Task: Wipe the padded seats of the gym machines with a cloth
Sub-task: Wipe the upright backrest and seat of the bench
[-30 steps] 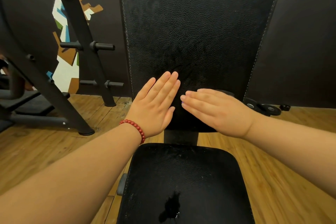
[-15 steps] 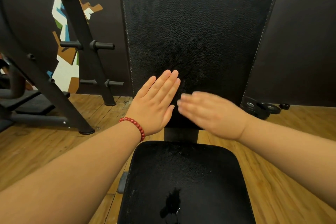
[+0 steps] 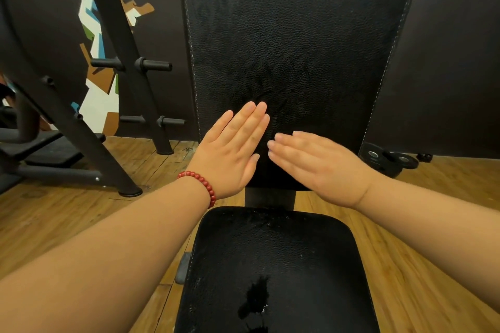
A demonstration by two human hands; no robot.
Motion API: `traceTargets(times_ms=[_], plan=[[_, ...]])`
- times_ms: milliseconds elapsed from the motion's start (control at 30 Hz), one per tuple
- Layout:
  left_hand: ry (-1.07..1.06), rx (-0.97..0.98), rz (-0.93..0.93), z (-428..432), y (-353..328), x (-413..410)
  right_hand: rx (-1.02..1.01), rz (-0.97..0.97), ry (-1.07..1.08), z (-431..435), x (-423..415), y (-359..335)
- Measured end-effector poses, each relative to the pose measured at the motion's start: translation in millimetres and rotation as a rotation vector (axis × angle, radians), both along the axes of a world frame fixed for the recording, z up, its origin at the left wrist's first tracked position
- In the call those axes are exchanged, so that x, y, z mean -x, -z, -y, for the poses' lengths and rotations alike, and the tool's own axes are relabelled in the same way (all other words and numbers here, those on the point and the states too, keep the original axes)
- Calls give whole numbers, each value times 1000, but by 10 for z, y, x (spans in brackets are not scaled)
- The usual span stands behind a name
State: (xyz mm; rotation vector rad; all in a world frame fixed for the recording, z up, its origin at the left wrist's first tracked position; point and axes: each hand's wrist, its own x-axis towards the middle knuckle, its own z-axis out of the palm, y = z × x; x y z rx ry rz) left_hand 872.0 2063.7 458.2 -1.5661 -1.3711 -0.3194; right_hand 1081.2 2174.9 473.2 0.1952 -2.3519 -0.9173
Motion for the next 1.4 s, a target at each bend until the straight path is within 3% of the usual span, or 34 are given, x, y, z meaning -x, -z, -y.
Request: traceTargets(times_ms=[200,433,500,567,700,800,867,1000,1133,1300,1400], plan=[[-50,75,32,83,-52,-63,44,132,49,113,-46,274],[-11,216,218,313,76,-150,321,-59,139,413,-68,320],[75,241,441,475,145,-262,604,-204,127,558,-72,334],[152,257,816,640,191,-422,855,-346,69,738,-36,331],[329,248,1449,767,231,-686,1049,-528,41,1012,137,376],[530,247,1920,817,188,-823,1182,-558,66,1176,258,461],[568,199,2071,849,165,-862,1261,-528,67,1291,292,524],[585,132,2246,897,194,-839,1554,-544,-17,1475,253,578],[501,114,2221,953,273,-785,1952,-526,-21,1460,281,586],[294,124,2266,1011,315,-685,1991,-644,97,1393,211,657],[350,133,2350,1043,305,-636,2082,-649,-4,1366,181,676]])
